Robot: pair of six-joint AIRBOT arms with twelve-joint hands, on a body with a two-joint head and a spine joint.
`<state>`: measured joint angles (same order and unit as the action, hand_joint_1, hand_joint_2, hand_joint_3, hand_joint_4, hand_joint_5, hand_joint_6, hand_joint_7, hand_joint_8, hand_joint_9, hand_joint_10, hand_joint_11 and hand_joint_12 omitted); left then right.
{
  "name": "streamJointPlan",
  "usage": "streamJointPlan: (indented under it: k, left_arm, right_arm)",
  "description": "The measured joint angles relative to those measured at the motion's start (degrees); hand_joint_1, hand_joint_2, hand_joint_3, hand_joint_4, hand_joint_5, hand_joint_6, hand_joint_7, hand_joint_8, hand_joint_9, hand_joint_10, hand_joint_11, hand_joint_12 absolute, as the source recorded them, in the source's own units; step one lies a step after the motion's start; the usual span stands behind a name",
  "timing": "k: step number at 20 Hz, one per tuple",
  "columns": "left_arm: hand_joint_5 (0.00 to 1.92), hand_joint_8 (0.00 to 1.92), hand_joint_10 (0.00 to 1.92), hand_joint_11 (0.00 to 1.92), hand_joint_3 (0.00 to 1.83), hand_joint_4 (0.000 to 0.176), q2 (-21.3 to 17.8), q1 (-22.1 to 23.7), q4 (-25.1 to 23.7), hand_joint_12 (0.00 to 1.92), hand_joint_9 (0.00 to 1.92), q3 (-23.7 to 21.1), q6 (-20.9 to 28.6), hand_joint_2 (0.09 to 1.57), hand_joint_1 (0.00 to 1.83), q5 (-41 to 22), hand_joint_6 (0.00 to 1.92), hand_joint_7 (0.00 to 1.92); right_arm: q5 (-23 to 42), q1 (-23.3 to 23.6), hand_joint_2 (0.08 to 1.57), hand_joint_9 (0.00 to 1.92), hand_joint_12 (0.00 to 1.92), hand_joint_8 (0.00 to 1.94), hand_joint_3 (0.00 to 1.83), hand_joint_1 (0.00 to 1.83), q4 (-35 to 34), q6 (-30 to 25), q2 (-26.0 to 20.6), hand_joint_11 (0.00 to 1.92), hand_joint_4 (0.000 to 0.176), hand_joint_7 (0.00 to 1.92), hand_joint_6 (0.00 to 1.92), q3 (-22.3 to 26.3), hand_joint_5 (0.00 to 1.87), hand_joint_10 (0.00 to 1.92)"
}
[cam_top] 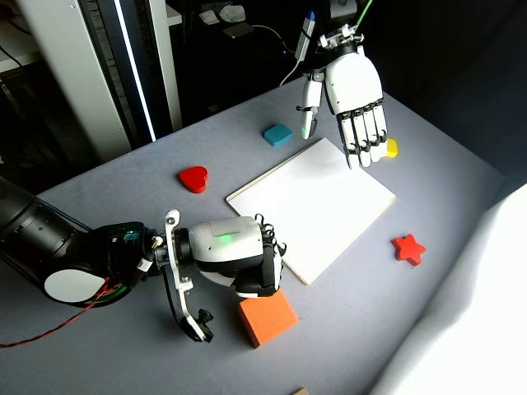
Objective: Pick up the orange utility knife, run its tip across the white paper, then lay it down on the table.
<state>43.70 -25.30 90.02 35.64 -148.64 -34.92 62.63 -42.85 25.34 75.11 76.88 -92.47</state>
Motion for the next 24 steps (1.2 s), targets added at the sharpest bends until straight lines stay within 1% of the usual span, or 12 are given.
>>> streamJointPlan:
  k: [2,3,5,6,8,12,13,15,19,22,23,24]
  left_arm:
    - [0.00,0.01,0.01,0.00,0.00,0.018,0.00,0.00,-0.04,0.33,0.06,-0.02,0.00,1.29,0.01,0.02,0.00,0.06]
    - [0.00,0.00,0.01,0.00,0.00,0.018,0.00,0.00,-0.07,0.37,0.06,-0.02,0.00,1.29,0.02,0.02,0.00,0.05]
    - [0.01,0.00,0.01,0.00,0.00,0.017,0.00,0.00,0.00,0.38,0.07,-0.02,0.00,1.29,0.00,0.00,0.00,0.05]
    - [0.00,0.00,0.00,0.00,0.00,0.020,0.00,0.00,0.00,0.33,0.04,0.00,0.00,1.29,0.00,-0.07,0.00,0.03]
    - [0.00,0.01,0.01,0.00,0.00,0.021,0.00,0.00,-0.02,0.35,0.05,-0.02,0.00,1.29,0.00,0.00,0.00,0.05]
    - [0.00,0.01,0.00,0.00,0.00,0.017,0.00,-0.11,0.02,0.35,0.05,0.00,0.00,1.29,0.00,-0.07,0.00,0.05]
    - [0.00,0.01,0.00,0.00,0.00,0.016,0.00,-0.11,-0.04,0.39,0.05,-0.02,0.00,1.29,0.00,0.00,0.00,0.05]
    - [0.00,0.01,0.00,0.00,0.00,0.016,0.00,-0.22,-0.02,0.39,0.05,0.00,0.00,1.29,0.00,0.00,0.00,0.05]
    - [0.01,0.00,0.01,0.00,0.00,0.016,0.00,-0.39,-0.07,0.41,0.07,0.00,0.00,1.29,0.00,-0.02,0.00,0.06]
    - [0.00,0.00,0.00,0.00,0.00,0.017,0.00,-0.70,0.02,0.41,0.06,-0.02,0.00,1.29,0.00,0.02,0.00,0.04]
    - [0.00,0.01,0.00,0.00,0.00,0.017,0.00,-0.70,-0.20,0.41,0.06,-0.02,0.00,1.29,0.00,0.04,0.00,0.05]
    - [0.00,0.01,0.00,0.00,0.00,0.015,0.00,-0.70,-0.22,0.41,0.06,-0.02,0.00,1.29,0.00,0.04,0.00,0.05]
  right_arm:
    - [0.98,0.83,1.37,1.57,1.92,1.94,0.04,0.71,0.20,-0.02,-0.68,1.64,0.176,1.48,1.92,0.00,1.34,1.92]
    - [1.27,1.20,1.40,1.60,1.92,1.94,0.04,0.69,0.24,-0.02,-0.96,1.66,0.176,1.51,1.92,0.00,1.35,1.92]
    - [2.64,1.20,1.41,1.61,1.92,1.94,0.02,0.71,-0.04,0.13,-1.68,1.68,0.176,1.52,1.92,0.22,1.37,1.92]
    - [2.67,1.18,1.43,1.62,1.92,1.94,0.03,0.65,-0.48,0.24,-2.27,1.68,0.176,1.53,1.92,0.92,1.37,1.92]
    - [2.62,1.14,1.43,1.62,1.92,1.94,0.02,0.62,-4.26,1.31,-3.39,1.67,0.176,1.53,1.92,3.23,1.35,1.92]
    - [3.91,1.16,1.50,1.64,1.92,1.94,0.02,0.17,-7.10,4.68,-3.58,1.68,0.176,1.58,1.92,3.52,1.41,1.92]
    - [5.29,1.22,1.50,1.64,1.92,1.94,0.01,0.08,-9.79,7.37,-2.73,1.69,0.176,1.58,1.92,3.82,1.43,1.92]
    - [5.57,1.88,1.50,1.64,1.92,1.94,0.01,0.08,-10.58,8.96,-2.19,1.69,0.176,1.58,1.92,3.82,1.43,1.92]
    - [7.74,4.15,1.52,1.62,1.92,1.94,0.01,0.00,-11.26,13.57,-0.68,1.66,0.176,1.57,1.92,3.80,1.43,1.92]
    - [6.01,5.66,1.56,1.63,1.92,1.94,0.02,0.00,-10.05,16.61,1.38,1.68,0.176,1.58,1.92,3.74,1.44,1.92]
    - [5.38,6.34,1.57,1.62,1.92,1.94,0.03,0.09,-9.75,17.64,2.23,1.68,0.176,1.56,1.92,3.48,1.42,1.92]
    - [4.85,7.23,1.57,1.62,1.92,1.94,0.02,0.24,-9.29,18.75,3.15,1.69,0.176,1.56,1.92,3.13,1.43,1.92]
